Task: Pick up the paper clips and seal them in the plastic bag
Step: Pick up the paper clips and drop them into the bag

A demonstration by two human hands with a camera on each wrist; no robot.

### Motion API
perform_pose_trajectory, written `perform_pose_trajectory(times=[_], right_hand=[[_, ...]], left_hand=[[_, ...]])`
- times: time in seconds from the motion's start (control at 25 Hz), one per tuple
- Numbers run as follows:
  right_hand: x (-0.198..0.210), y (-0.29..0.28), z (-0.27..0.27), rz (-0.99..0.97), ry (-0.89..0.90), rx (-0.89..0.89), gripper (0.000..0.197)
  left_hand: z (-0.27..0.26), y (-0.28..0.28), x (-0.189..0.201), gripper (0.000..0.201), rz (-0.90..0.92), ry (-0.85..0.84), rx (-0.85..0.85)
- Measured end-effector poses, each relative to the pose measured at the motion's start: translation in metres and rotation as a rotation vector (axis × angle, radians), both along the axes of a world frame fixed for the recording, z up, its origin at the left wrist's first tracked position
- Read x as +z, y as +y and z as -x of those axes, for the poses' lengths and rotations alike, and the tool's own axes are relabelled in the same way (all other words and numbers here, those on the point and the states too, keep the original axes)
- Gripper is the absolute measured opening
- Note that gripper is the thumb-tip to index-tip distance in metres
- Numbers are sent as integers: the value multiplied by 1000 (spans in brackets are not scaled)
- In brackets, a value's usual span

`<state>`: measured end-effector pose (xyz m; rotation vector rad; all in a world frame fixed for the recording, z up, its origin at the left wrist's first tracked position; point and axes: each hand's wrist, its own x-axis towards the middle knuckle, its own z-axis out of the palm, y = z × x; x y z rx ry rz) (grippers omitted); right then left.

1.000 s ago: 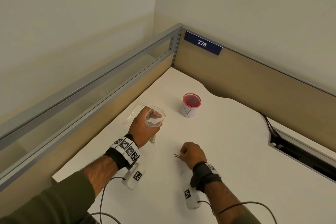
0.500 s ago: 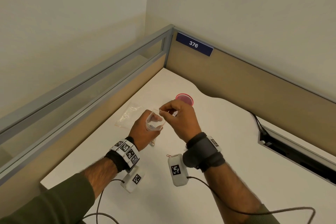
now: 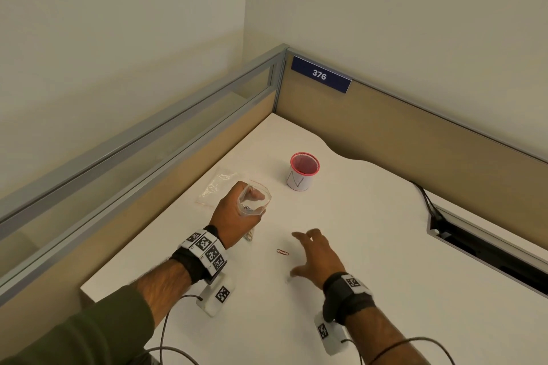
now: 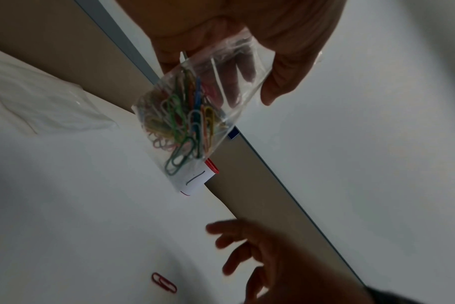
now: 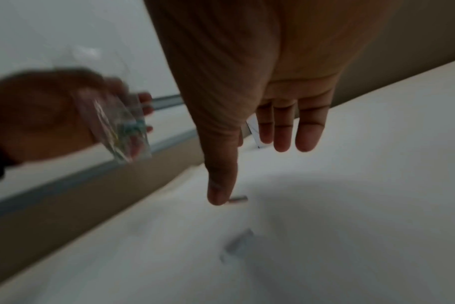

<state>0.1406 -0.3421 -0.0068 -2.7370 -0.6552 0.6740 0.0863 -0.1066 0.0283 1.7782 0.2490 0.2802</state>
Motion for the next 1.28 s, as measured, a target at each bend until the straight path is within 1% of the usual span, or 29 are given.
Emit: perform_pose_trajectory(times=[0.08,0.16,0.24,0.36,0.4,0.48,0.56,0.76,0.92,1.16,1.28], right_hand=[[-17,1,3,46,27,16,95],[-24,6,-1,48,29,-8,92],[-29,14,-7,32,20,-46,76],[-32,27,-13,19,0,-48,42],[-33,32,-14,18,-9,-48,34],[-34,38,-15,11,-18,-69,26],[-34,40,-15,4,-29,-74,24],[-40,39,-6,44,-18,7,35],[-45,44,2,73,-69,37,25],[-38,51,2,97,-83,19,20],[-35,54,0,118,-96,47,21]], left_hand=[[5,1,2,34,11,-2,12],[9,5,6,39,11,-7,22],[11,10,7,42,1,-4,28],[12,15,11,39,-21,0,43],[12,16,13,37,-29,0,47],[11,19,14,35,-42,-2,50],[9,20,13,36,-45,-3,49],[3,18,8,39,-35,-15,48],[-1,17,2,42,-26,-24,32],[-5,16,1,40,-31,-8,29],[-5,17,1,40,-19,-22,35]])
